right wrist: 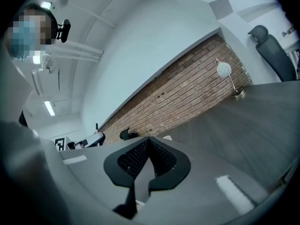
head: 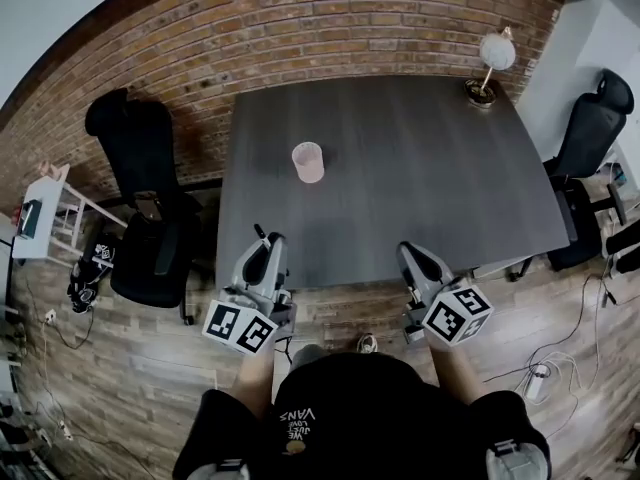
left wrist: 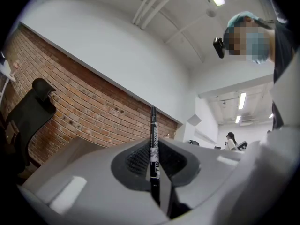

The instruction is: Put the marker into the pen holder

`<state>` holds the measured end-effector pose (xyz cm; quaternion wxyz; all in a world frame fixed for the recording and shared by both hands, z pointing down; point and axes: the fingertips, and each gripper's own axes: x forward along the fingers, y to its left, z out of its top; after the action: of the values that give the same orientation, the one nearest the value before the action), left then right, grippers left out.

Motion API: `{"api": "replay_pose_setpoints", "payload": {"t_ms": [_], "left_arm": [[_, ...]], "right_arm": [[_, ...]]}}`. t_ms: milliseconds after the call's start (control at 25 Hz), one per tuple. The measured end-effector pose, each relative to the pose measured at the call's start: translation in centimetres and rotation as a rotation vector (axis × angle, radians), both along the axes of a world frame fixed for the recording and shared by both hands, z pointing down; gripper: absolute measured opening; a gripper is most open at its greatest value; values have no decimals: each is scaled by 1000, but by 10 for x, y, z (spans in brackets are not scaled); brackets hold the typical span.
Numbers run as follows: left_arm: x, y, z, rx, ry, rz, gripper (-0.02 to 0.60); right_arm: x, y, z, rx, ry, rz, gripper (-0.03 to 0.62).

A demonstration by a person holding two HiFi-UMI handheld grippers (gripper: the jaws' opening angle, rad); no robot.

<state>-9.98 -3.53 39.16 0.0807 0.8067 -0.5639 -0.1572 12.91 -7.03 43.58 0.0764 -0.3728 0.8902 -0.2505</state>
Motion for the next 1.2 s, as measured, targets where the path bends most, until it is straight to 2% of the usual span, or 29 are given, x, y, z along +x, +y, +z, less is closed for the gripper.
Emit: {"api": "replay_pose_setpoints", "payload": {"t_ms": [240, 480, 800, 1200], "left_arm": [[9, -12, 3, -13, 0, -38, 83], [-2, -45, 6, -12, 0, -35, 83], [-22, -113, 12, -15, 9, 34, 83], [-45, -186, -7, 23, 5, 122, 83]], "right_arm": [[9, -20, 13, -23, -15, -41, 0], [0, -40, 22, -48, -14, -33, 0], [-15, -77, 22, -52, -9, 44, 0], [-38, -106, 33, -87, 1, 108, 0]]}}
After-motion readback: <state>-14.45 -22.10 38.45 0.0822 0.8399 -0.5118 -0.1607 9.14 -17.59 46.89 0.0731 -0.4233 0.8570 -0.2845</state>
